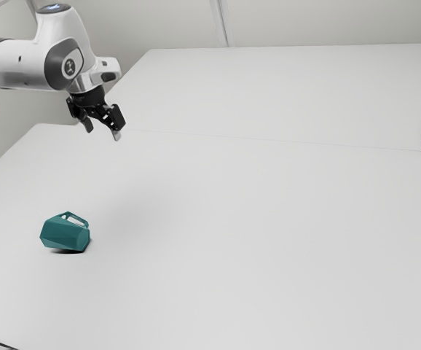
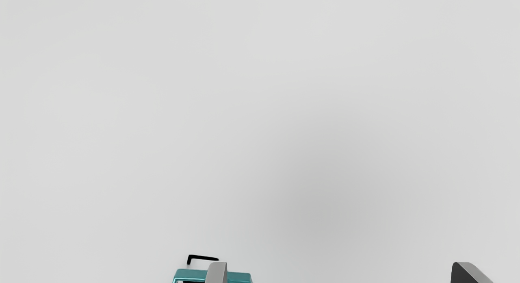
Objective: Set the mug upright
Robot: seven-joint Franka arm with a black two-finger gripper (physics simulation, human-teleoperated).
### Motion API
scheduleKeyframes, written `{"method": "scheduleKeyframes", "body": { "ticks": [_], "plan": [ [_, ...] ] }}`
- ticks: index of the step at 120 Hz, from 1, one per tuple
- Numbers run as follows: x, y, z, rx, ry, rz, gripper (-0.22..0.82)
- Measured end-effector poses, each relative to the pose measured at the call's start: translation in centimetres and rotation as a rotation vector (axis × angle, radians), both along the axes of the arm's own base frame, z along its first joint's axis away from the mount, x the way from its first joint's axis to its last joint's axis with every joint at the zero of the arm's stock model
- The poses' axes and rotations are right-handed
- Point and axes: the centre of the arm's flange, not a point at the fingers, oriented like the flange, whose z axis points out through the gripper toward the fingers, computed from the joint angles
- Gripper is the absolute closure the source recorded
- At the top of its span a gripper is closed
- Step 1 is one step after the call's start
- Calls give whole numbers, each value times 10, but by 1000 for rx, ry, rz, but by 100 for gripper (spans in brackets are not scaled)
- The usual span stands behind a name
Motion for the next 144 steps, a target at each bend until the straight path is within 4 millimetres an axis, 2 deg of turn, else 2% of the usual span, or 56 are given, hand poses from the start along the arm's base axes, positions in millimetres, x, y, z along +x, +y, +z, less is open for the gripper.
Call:
{"method": "scheduleKeyframes", "body": {
  "ticks": [17, 36, 60, 74, 84, 106, 122, 144],
  "plan": [
    [-2, 3, 5, -13, -16, -15, 0],
    [-21, 72, 1, -81, -17, 88, 0],
    [-59, 126, -27, -194, 16, 164, 0],
    [-86, 170, -48, -292, 19, 226, 0],
    [-101, 191, -65, -355, 27, 240, 0],
    [-124, 237, -135, -496, 89, 253, 0],
    [-132, 253, -174, -573, 117, 219, 0],
    [-136, 259, -206, -675, 134, 155, 0]
  ]
}}
